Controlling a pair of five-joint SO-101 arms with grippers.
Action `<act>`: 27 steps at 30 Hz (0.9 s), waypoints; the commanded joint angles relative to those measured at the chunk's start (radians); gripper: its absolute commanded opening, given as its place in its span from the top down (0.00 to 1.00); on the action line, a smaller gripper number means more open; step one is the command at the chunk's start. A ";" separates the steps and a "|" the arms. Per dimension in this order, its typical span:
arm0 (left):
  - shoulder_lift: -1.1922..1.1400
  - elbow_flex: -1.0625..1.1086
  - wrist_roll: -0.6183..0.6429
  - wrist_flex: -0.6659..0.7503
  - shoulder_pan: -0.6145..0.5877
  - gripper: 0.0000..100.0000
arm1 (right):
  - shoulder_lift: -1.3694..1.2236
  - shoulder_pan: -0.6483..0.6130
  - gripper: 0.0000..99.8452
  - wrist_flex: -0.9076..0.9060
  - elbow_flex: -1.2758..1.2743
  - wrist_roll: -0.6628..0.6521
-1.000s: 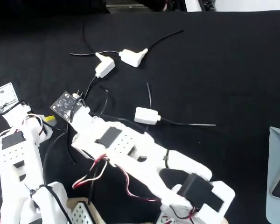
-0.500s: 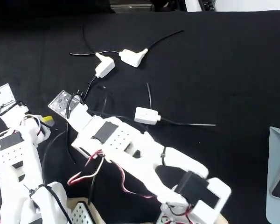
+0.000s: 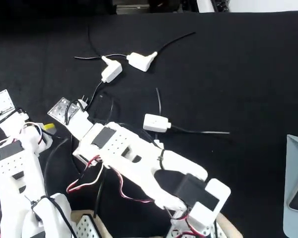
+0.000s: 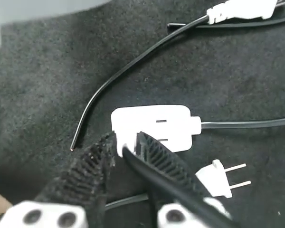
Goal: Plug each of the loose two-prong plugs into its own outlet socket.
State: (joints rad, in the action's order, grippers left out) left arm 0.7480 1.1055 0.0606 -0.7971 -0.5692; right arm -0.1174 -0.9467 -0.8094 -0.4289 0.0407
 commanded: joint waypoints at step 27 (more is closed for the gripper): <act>0.017 0.001 0.003 0.012 -0.013 0.70 | 0.199 0.430 0.99 0.388 -0.090 -0.155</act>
State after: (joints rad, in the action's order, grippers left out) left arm 0.7480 1.1055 0.0606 -0.7971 -0.5723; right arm 0.0575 -0.6122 -0.6575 -0.4826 -0.0760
